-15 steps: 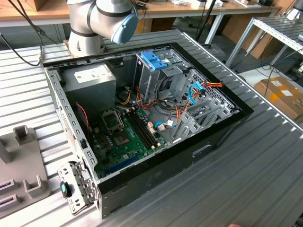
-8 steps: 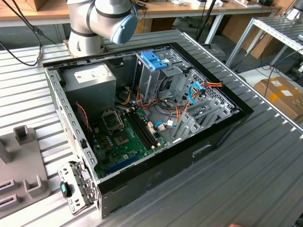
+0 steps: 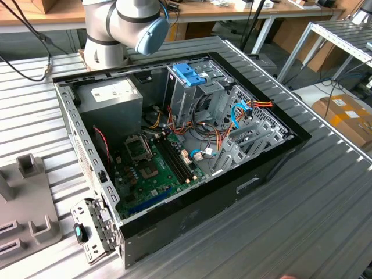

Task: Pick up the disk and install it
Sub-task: 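Reach for the disk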

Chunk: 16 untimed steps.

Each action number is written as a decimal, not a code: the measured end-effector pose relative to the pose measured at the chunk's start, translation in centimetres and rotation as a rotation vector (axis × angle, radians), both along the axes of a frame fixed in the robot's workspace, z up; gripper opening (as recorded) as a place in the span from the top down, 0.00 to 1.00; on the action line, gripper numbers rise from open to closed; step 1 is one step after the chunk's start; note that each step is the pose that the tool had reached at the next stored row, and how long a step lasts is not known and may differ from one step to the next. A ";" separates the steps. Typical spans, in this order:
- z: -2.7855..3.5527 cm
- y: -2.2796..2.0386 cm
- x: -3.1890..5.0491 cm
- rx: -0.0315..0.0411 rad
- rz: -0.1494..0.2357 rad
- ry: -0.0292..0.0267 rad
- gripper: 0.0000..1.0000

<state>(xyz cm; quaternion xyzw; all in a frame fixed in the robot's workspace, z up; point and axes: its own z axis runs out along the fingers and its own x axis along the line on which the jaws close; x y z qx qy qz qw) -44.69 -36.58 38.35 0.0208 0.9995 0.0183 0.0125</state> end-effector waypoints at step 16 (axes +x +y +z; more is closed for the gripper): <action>-1.02 0.00 -0.05 -0.0196 0.000 0.0473 0.89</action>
